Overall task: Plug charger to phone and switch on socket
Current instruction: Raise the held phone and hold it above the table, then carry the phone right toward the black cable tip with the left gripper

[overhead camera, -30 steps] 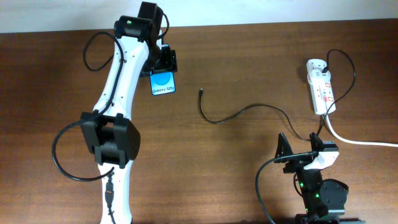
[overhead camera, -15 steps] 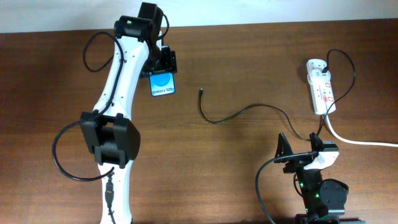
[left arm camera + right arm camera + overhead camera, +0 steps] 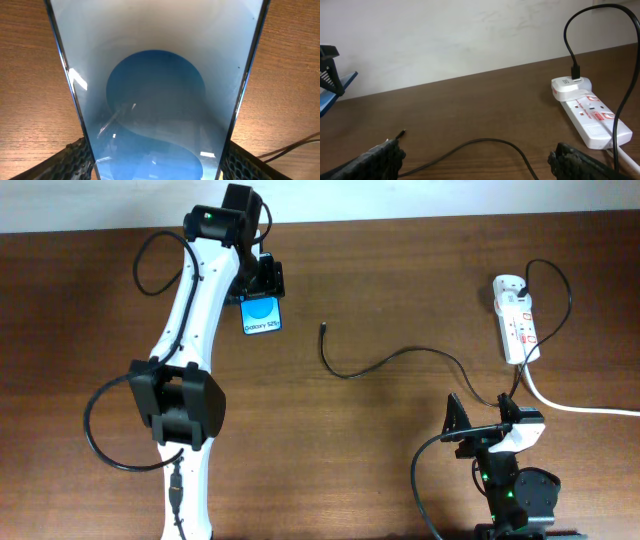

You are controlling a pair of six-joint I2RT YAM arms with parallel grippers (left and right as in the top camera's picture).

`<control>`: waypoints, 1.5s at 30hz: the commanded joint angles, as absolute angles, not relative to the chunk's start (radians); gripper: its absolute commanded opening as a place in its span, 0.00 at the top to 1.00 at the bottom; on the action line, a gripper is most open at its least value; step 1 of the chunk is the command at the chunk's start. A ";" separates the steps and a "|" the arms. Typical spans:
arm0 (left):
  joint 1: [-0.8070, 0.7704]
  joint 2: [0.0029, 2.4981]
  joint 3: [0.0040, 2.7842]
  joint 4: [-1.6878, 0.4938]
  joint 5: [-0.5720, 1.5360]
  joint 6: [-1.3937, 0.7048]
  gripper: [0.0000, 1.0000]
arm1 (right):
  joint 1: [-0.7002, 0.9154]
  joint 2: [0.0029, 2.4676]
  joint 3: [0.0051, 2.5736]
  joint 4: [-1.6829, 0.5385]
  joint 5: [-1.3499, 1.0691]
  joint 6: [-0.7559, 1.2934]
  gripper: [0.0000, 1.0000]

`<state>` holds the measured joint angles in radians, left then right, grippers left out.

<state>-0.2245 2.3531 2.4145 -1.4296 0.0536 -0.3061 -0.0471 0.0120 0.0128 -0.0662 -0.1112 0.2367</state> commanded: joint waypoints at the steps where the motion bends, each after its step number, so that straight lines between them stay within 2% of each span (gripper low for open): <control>1: -0.226 2.359 2.444 -1.430 0.064 -0.294 0.28 | -0.053 0.004 0.006 -0.065 -0.123 0.244 0.02; 34: -0.226 2.359 2.444 -1.384 0.064 -0.294 0.28 | -0.053 0.004 0.006 -0.065 -0.124 0.244 0.02; 37: -0.226 2.359 2.444 -1.381 0.068 -0.295 0.33 | -0.053 0.004 0.006 -0.065 -0.123 0.244 0.02; 45: -0.226 2.360 2.444 -1.381 0.163 -0.303 0.67 | -0.053 0.005 0.006 -0.066 -0.124 0.244 0.02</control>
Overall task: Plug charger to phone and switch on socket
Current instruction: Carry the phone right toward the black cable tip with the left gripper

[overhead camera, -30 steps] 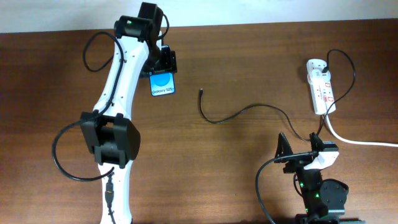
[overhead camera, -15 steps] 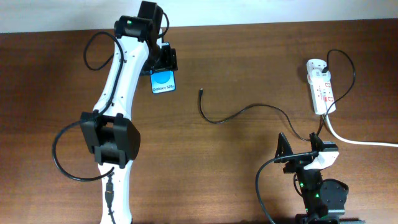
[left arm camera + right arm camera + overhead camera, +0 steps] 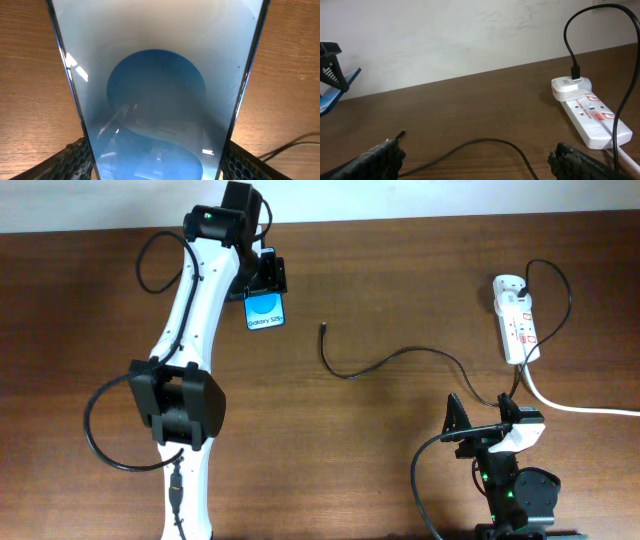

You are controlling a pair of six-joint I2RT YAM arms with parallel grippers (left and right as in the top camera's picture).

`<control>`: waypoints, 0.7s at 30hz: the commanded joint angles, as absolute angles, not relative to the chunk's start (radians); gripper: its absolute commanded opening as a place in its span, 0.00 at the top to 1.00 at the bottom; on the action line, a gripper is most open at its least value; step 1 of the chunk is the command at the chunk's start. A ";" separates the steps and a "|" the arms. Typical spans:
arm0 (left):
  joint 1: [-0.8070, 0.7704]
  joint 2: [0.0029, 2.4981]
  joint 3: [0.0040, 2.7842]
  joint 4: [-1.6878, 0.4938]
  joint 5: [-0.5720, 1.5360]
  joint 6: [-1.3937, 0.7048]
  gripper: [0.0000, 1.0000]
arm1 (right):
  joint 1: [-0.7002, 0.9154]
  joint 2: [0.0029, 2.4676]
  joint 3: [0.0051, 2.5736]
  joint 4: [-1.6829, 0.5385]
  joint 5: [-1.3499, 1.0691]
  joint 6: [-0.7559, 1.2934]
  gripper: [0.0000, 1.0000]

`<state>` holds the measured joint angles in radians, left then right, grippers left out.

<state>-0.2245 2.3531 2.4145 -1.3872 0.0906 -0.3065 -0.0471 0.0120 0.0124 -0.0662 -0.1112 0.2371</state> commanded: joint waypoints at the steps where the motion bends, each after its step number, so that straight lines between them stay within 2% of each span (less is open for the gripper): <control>1: -0.226 2.360 2.444 -1.381 0.181 -0.303 0.72 | -0.053 0.005 0.006 -0.066 -0.123 0.244 0.02; 9: -0.226 2.360 2.444 -1.383 0.200 -0.422 0.99 | -0.053 0.007 0.006 -0.067 -0.123 0.244 0.02; 21: -0.226 2.360 2.444 -1.461 0.202 -0.856 1.00 | -0.053 0.007 0.006 -0.067 -0.123 0.244 0.02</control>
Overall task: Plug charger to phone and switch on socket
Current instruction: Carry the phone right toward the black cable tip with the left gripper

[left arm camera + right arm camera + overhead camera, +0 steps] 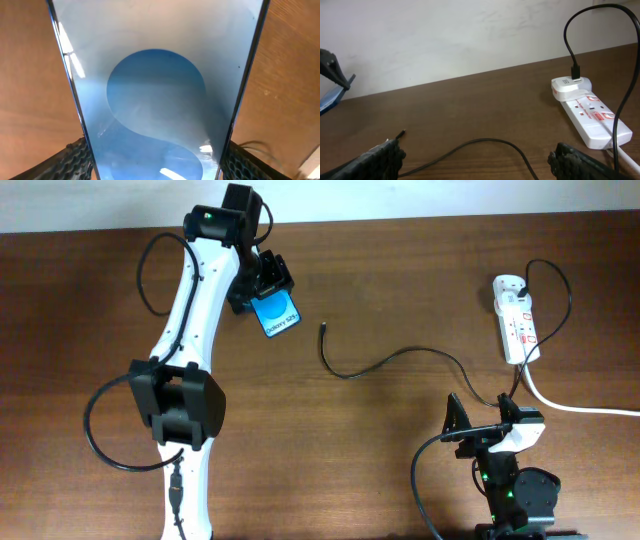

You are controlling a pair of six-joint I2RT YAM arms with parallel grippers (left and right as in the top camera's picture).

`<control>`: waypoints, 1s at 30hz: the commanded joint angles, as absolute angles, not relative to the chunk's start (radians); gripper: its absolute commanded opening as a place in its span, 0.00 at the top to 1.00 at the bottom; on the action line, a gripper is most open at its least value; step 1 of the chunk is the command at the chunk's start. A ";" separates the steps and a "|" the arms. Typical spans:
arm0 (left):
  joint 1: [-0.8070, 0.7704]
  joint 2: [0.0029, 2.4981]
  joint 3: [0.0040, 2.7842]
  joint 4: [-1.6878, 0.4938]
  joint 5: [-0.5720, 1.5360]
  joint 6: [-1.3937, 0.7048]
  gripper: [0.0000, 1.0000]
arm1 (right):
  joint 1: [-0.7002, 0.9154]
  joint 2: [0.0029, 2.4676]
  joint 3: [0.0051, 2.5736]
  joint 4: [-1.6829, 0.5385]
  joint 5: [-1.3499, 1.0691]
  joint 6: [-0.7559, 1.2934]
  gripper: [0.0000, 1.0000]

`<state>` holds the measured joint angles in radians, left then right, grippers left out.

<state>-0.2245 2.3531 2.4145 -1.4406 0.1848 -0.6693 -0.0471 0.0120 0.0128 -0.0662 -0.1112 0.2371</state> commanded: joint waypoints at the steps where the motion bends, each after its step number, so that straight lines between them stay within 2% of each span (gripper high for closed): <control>1: -0.226 2.360 2.444 -1.469 0.207 -0.881 1.00 | -0.053 0.007 0.006 -0.067 -0.123 0.244 0.01; 8: -0.224 2.360 2.444 -1.528 0.224 -0.981 1.00 | -0.053 0.007 0.006 -0.067 -0.123 0.244 0.02; 13: -0.214 2.360 2.444 -1.520 0.362 -1.011 1.00 | -0.053 0.007 0.006 -0.067 -0.123 0.244 0.02; 20: -0.162 2.359 2.444 -1.532 0.661 -1.048 1.00 | -0.053 0.007 0.006 -0.065 -0.123 0.244 0.02; 25: -0.133 2.360 2.444 -1.574 0.745 -1.048 1.00 | -0.053 0.007 0.006 -0.015 -0.157 0.245 0.02; 27: -0.116 2.360 2.444 -1.586 0.744 -1.047 1.00 | -0.053 0.007 0.007 0.069 -0.161 0.307 0.02; 30: -0.089 2.360 2.444 -1.592 0.744 -1.047 1.00 | -0.053 0.008 0.054 0.073 -0.127 0.476 0.02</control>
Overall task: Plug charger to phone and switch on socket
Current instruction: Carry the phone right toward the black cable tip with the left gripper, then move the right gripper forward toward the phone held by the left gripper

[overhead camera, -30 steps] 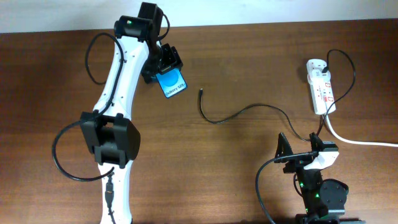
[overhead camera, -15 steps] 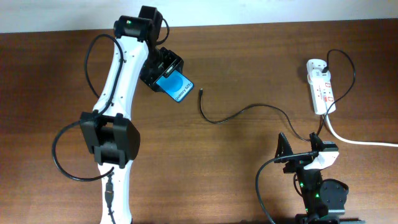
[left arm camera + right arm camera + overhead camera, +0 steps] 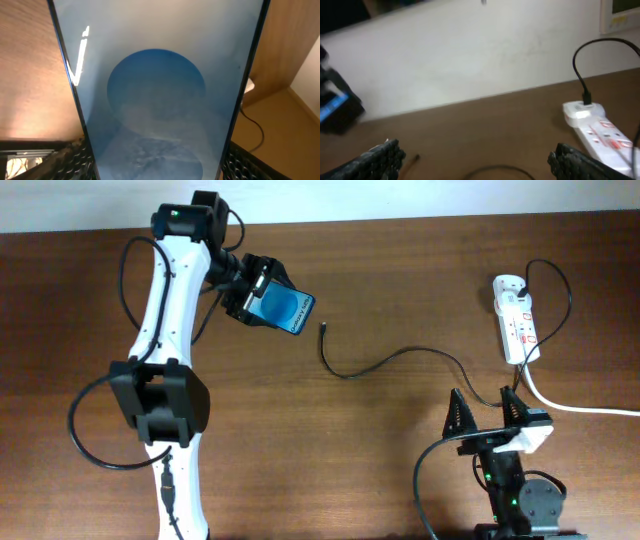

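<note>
My left gripper is shut on the blue-screened phone, held tilted above the table with its lower end toward the right. The phone fills the left wrist view between the pads. The black charger cable lies loose across the table, its free plug end just right of the phone. Its other end goes to the white socket strip at the right, also seen as the strip in the right wrist view. My right gripper is open near the front edge, nothing between its fingers.
A white mains lead runs from the strip off the right edge. The dark wooden table meets a pale wall at the back.
The left arm has swung, turning the phone so its lower end points right toward the cable's plug end. The right wrist has tilted up a little, still open.
The left gripper held the phone upright-facing near the table's back, screen label readable from the front. It then began to rotate the phone clockwise, and now holds it tilted toward the cable end. The cable and strip have stayed put.
</note>
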You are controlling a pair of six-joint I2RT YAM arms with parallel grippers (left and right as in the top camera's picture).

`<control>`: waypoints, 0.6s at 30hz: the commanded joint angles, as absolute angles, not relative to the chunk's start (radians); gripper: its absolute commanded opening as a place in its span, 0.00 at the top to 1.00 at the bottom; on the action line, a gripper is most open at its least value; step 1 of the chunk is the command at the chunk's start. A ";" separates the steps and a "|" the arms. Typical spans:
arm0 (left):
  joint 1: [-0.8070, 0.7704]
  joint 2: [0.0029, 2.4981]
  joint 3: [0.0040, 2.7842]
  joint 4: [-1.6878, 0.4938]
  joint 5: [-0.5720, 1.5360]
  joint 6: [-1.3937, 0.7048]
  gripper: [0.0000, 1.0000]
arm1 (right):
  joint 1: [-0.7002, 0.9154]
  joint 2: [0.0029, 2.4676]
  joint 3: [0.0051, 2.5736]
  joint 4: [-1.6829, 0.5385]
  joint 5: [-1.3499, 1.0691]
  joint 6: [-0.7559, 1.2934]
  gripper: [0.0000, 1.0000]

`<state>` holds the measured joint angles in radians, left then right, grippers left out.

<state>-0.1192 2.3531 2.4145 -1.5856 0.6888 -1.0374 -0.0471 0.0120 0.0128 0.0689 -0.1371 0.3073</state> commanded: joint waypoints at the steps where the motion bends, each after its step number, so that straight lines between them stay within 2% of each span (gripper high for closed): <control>1: -0.081 2.360 2.444 -1.592 0.745 -1.047 1.00 | -0.053 0.012 0.074 0.062 -0.126 0.508 0.02; 9: -0.068 2.360 2.444 -1.599 0.744 -1.046 1.00 | -0.053 0.158 0.309 -0.094 -0.131 0.514 0.02; 18: -0.065 2.360 2.444 -1.599 0.744 -1.046 1.00 | -0.053 0.618 0.743 -0.388 -0.318 0.502 0.02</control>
